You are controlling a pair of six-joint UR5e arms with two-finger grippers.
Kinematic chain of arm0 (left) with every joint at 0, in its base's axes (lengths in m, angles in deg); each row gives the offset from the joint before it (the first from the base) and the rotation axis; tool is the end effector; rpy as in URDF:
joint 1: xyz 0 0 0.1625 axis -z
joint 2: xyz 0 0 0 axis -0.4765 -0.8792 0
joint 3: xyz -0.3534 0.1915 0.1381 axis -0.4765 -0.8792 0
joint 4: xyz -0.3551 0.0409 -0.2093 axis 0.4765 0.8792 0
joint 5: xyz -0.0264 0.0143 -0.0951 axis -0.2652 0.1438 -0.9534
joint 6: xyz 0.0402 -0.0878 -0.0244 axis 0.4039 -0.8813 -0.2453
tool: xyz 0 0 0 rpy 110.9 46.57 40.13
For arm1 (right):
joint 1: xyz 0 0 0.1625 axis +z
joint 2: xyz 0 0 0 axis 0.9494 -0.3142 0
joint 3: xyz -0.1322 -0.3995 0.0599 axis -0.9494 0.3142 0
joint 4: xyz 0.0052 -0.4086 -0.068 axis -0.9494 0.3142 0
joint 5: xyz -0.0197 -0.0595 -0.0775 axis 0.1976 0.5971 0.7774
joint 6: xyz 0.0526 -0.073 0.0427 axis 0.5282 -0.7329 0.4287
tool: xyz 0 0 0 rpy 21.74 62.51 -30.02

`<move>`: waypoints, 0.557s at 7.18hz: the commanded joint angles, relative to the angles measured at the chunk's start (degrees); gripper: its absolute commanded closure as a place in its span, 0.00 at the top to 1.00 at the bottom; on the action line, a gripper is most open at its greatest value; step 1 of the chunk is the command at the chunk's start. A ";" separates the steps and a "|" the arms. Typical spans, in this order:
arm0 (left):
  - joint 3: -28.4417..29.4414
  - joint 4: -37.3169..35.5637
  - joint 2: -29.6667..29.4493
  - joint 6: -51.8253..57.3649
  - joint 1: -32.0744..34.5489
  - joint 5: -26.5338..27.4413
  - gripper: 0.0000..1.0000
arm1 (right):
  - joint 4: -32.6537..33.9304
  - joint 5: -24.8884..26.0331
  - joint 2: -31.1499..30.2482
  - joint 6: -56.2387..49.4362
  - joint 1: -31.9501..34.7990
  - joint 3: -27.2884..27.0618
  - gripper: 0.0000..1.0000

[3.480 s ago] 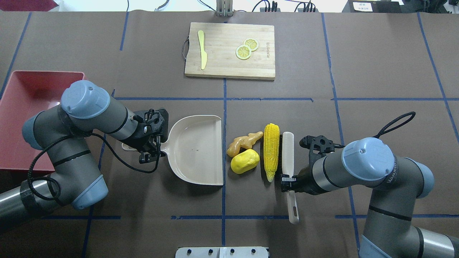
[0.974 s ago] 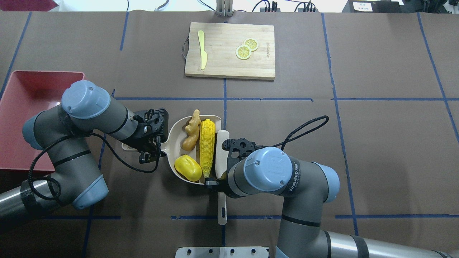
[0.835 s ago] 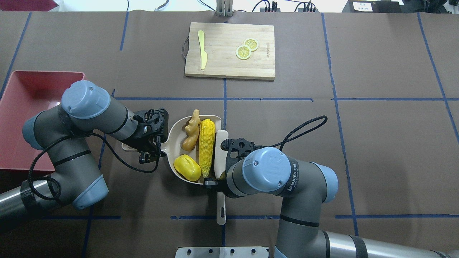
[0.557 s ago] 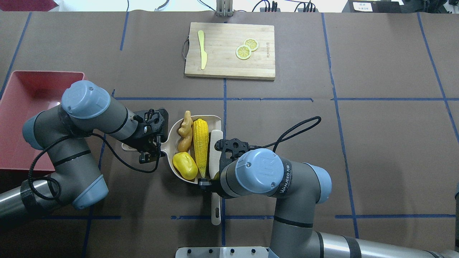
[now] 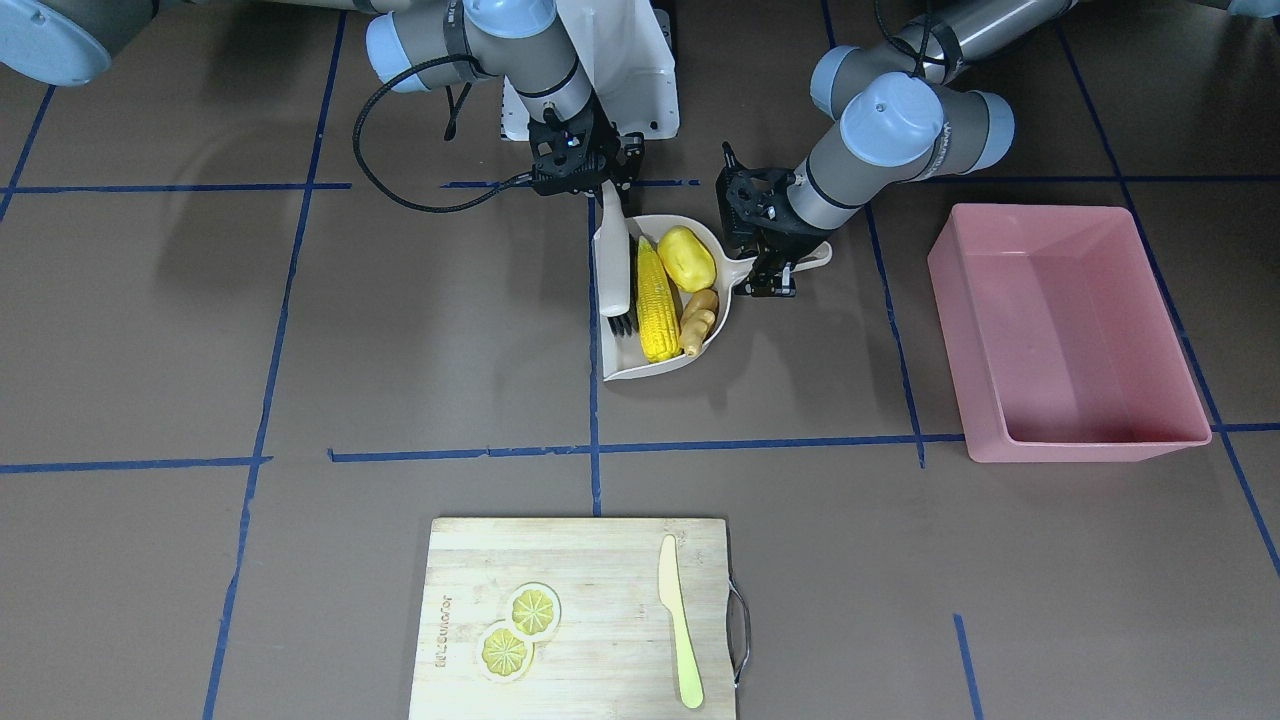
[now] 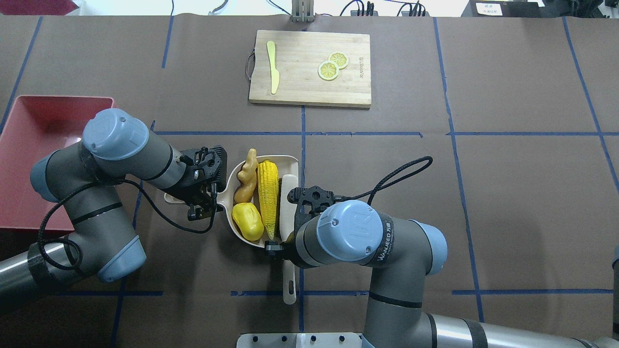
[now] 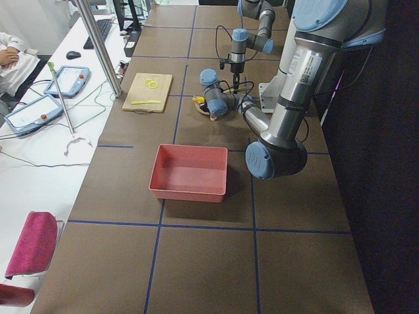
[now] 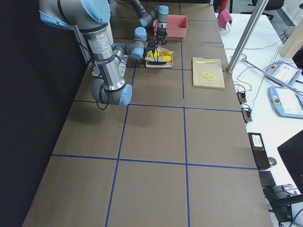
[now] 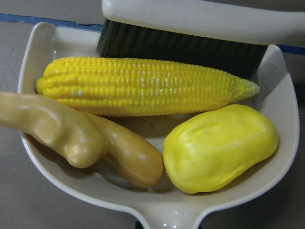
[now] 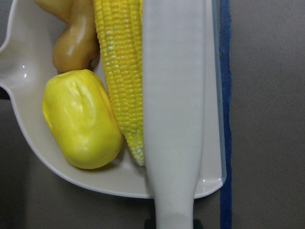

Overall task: Sweep and dump trash into bin
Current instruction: 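Push the produce deeper into the dustpan with the brush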

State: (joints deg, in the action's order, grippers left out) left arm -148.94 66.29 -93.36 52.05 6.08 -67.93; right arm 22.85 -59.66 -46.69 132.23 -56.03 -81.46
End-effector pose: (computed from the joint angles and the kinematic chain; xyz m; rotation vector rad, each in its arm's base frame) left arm 0.4706 -0.4211 0.3234 0.7713 0.8953 1.3564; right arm -0.6010 -0.2843 0.1891 0.0137 -1.1109 0.0262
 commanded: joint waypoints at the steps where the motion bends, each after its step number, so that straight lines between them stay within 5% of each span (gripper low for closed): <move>1: -0.17 0.09 0.00 0.00 0.00 -0.12 0.00 | 0.09 -0.12 -0.31 -0.01 0.16 -1.43 0.00; 4: -0.44 0.09 0.09 -0.09 0.09 -0.21 0.00 | 0.26 -0.29 -1.01 0.00 0.51 -2.67 0.00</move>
State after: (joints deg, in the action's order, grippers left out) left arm -149.27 66.38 -93.29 51.97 6.13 -68.12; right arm 23.08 -59.91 -47.40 132.29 -55.71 -83.89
